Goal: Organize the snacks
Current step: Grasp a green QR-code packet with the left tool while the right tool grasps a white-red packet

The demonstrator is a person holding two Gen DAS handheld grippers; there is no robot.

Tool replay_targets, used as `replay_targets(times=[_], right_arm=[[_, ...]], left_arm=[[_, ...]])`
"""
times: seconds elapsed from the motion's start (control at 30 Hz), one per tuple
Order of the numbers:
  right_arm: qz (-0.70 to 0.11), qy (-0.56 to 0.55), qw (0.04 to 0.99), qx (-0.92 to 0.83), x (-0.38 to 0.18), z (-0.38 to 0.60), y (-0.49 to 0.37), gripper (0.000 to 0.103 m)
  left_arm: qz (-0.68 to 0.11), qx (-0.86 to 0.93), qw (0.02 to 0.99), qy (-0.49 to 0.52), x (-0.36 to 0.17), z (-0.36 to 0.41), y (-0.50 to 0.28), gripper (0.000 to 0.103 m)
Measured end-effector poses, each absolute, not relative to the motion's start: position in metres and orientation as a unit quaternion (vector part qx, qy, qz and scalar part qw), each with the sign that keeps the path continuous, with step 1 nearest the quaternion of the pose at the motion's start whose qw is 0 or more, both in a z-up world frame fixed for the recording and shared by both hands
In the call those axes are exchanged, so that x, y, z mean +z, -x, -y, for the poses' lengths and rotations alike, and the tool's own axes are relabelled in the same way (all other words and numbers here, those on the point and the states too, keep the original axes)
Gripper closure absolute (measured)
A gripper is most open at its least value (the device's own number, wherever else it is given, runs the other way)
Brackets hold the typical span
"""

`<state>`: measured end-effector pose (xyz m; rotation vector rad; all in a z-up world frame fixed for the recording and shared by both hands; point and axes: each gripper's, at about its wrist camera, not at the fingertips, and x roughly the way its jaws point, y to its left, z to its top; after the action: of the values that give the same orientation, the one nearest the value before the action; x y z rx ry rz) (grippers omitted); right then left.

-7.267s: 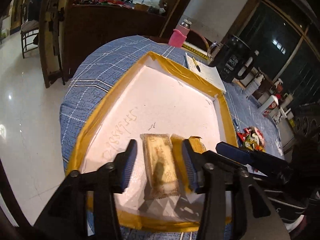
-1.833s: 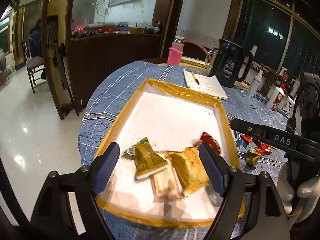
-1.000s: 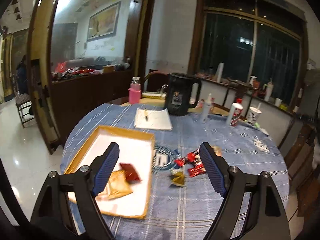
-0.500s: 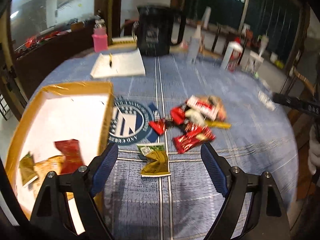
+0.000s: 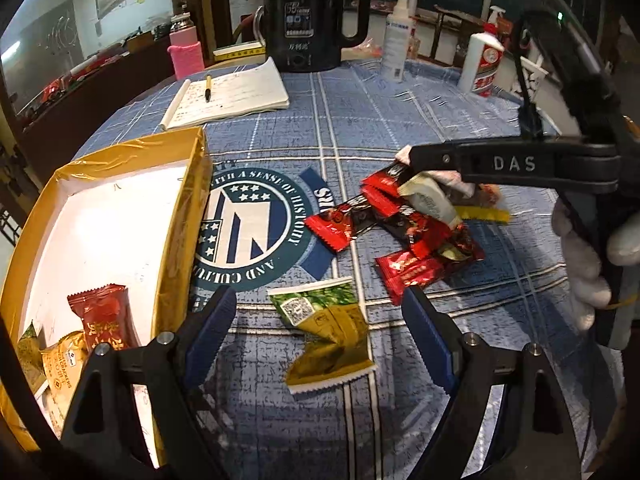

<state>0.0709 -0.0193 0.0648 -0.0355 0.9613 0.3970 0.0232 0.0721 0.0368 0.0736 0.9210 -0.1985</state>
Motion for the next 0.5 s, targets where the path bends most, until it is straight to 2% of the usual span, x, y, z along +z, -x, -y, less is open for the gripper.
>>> replay_targets(times=[0.07,0.13,0.17,0.2,0.5], right_arm=[[-0.457,0.028,0.871,0.18,0.065,0.018,-0.072,0.061],[-0.452,0.029,0.875,0.17,0.064,0.018,-0.074,0.061],[-0.45,0.027,0.877,0.165,0.065,0.02,-0.075,0.061],[-0.449,0.024,0.878,0.161,0.065,0.022,-0.076,0.061],[-0.456,0.046,0.879,0.133,0.05,0.019,-0.084,0.06]], left_arm=[[-0.446,-0.095,0.889,-0.032,0.035,-0.074,-0.026,0.018],[-0.448,-0.095,0.888,-0.036,0.033,-0.073,-0.026,0.026],[-0.45,-0.1,0.886,-0.041,0.032,-0.071,-0.025,0.052],[-0.459,-0.105,0.881,-0.046,0.029,-0.069,-0.025,0.061],[-0.452,-0.112,0.885,-0.028,0.036,-0.072,-0.016,0.062]])
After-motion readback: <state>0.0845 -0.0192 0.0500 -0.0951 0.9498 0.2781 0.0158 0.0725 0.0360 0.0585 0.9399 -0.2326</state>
